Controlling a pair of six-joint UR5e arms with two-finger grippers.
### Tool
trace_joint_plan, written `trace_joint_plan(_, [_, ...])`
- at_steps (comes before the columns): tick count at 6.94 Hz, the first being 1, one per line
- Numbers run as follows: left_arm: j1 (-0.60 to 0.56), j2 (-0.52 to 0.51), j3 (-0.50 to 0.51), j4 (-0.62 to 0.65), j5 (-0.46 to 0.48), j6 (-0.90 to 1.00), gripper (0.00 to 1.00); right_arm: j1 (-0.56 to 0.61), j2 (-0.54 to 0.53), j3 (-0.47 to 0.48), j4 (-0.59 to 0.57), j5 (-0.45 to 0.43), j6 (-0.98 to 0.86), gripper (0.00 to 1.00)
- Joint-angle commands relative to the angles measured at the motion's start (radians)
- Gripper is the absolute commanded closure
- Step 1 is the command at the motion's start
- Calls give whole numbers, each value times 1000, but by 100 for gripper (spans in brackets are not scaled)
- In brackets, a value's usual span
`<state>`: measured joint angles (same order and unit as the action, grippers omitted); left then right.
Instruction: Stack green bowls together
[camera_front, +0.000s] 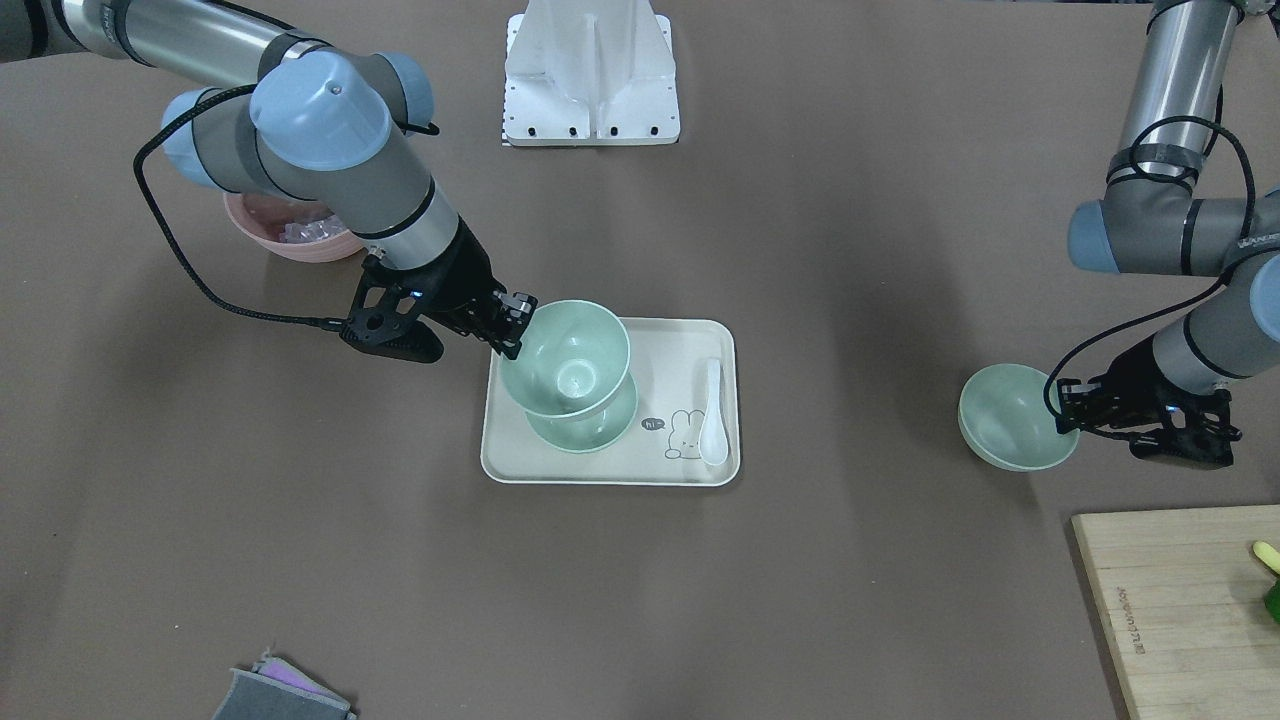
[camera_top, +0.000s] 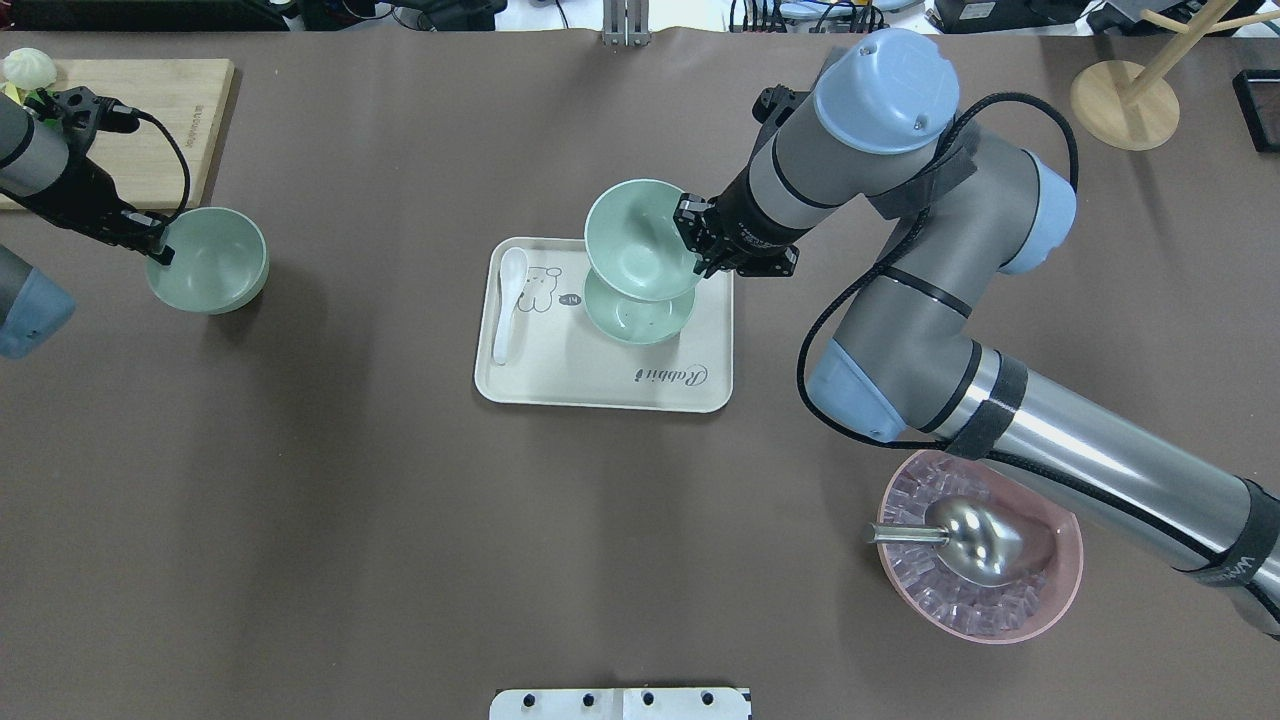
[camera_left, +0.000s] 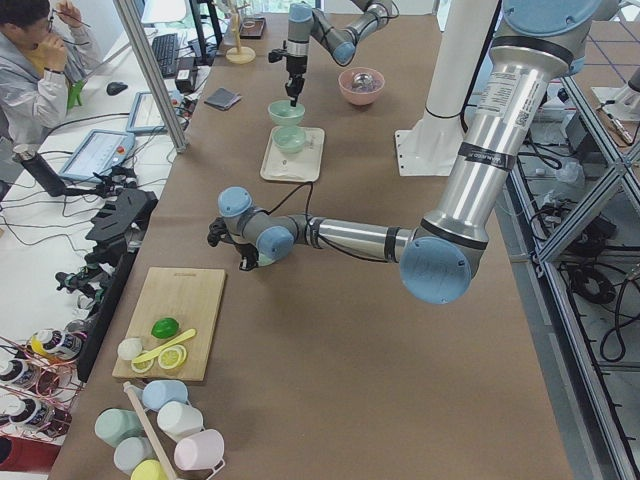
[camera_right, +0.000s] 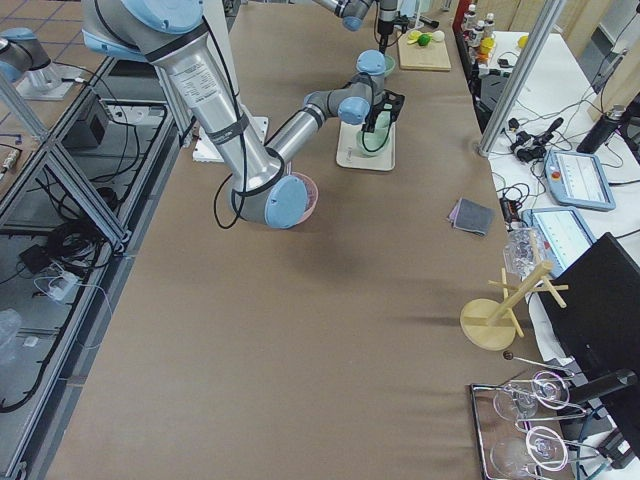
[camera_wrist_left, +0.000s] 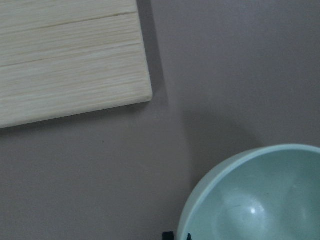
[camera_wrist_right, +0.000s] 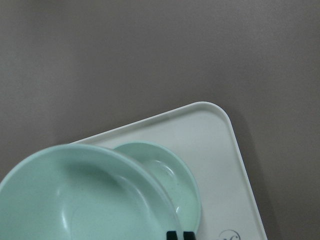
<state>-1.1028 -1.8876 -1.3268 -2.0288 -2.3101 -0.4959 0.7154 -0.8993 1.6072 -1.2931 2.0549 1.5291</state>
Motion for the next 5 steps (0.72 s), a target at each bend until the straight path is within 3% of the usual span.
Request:
trace_joint_plan(1, [-2,-1,-96,1,-108,-124,100,-14,17,-52,8,-33,-1,100])
trace_joint_plan(3, [-6,1,-207,2,-173,-254,100,-40,22,-73,11,-39,0,100])
trace_joint_plan(5, [-2,-2,-268,2,-176,-352,100,-62,23,-75,12,-74,2,100])
